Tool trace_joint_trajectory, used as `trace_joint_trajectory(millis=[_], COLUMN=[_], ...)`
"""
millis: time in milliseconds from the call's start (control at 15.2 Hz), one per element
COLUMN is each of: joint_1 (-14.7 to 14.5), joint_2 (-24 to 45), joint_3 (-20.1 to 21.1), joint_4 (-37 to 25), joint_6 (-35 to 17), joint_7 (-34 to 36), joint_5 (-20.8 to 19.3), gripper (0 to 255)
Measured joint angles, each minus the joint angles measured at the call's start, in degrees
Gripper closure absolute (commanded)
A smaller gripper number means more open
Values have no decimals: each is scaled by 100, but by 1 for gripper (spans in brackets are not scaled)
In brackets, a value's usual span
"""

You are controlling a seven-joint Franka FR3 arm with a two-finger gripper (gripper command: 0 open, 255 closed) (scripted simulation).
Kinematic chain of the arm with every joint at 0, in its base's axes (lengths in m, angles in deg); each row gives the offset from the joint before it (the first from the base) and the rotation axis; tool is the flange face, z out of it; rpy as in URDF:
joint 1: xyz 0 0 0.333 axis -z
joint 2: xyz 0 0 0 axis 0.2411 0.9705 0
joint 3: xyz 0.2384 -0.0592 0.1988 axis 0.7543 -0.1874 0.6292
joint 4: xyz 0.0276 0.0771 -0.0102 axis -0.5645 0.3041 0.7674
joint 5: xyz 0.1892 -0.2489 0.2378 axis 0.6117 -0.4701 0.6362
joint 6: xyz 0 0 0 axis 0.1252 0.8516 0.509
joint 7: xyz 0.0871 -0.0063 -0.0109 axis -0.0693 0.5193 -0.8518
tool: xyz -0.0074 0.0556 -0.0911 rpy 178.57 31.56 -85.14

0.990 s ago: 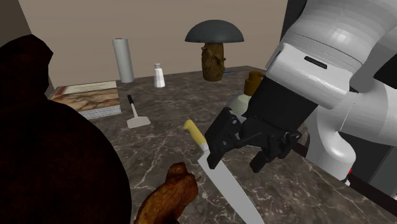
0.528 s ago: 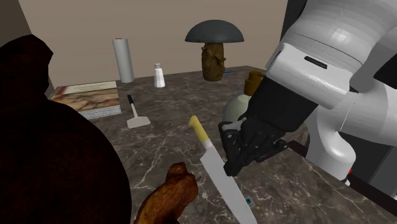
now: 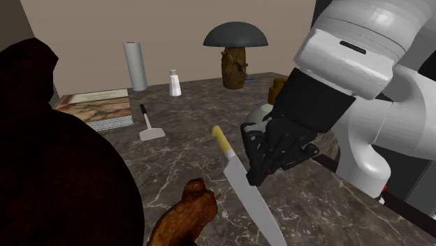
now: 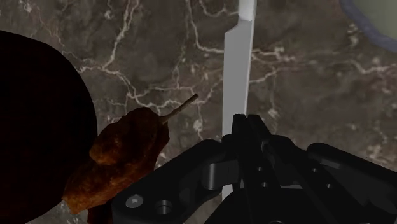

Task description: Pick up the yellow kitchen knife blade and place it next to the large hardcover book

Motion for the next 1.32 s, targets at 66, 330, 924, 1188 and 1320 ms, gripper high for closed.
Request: trace_joint_trajectory(millis=[66, 330, 924, 1188, 1320], joint_1=[-10, -45, -116, -59, 49], joint_2=[-28, -61, -80, -134, -260], joint_3=[6, 29, 109, -37, -301], joint_4=[-54, -321, -993, -1117, -1069], joint_6=[80, 367, 1039, 1155, 1139], joint_7=[-27, -124, -323, -531, -811], joint_5=[23, 104, 279, 231, 104], gripper=[255, 255, 255, 255, 255])
